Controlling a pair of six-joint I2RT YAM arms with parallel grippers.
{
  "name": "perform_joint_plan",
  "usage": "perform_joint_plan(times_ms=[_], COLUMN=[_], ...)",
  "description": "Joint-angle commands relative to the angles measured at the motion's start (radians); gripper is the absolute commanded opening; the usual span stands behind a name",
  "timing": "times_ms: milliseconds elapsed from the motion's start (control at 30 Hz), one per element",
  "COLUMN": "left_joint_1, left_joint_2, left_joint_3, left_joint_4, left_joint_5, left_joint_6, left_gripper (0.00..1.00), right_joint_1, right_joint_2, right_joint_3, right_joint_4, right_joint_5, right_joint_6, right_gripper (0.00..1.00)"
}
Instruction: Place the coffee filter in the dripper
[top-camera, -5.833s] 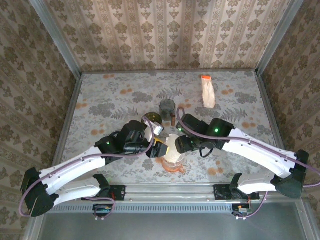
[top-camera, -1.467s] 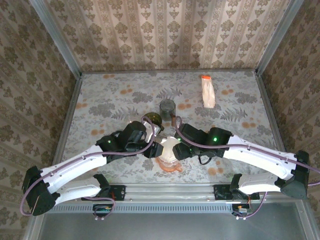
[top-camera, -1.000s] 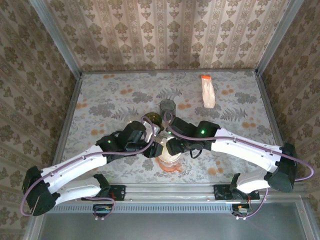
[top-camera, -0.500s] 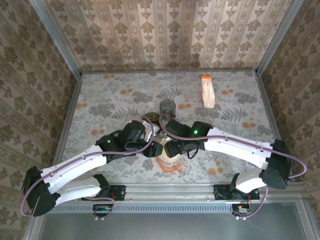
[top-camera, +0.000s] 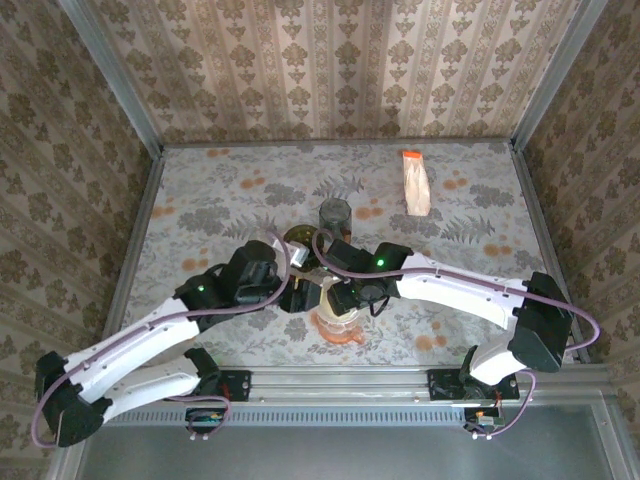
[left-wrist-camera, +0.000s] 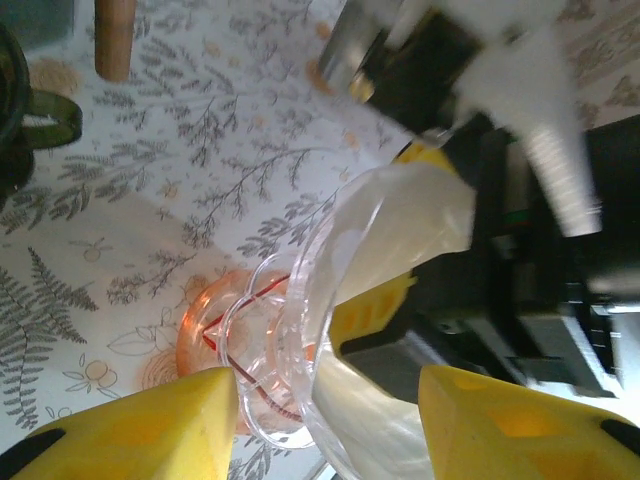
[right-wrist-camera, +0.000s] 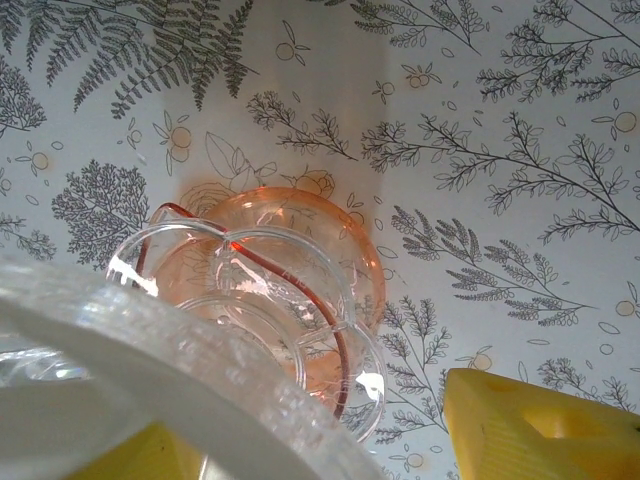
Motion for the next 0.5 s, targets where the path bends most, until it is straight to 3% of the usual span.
perform_joint_plan(times_ms=[0,467], left_joint_1=[0.008,0.015], left_joint_2=[-0.029,-0.008], left_joint_3=[-0.013,-0.062], left_joint_4=[0.0,0.036], left_joint_5=[0.01,0.042], left_joint_6=[-0.019,-0.039], left_gripper=[0.53,0.53], right_joint_1=[-0.007,-0.008], right_joint_2=[0.02,0.068], right_joint_3=[-0.018,-0.052], right_joint_4=[0.014,0.042], right_joint_5=[-0.019,-0.022], right_joint_6=[0.009,0.02], right_gripper=[0.64,0.64])
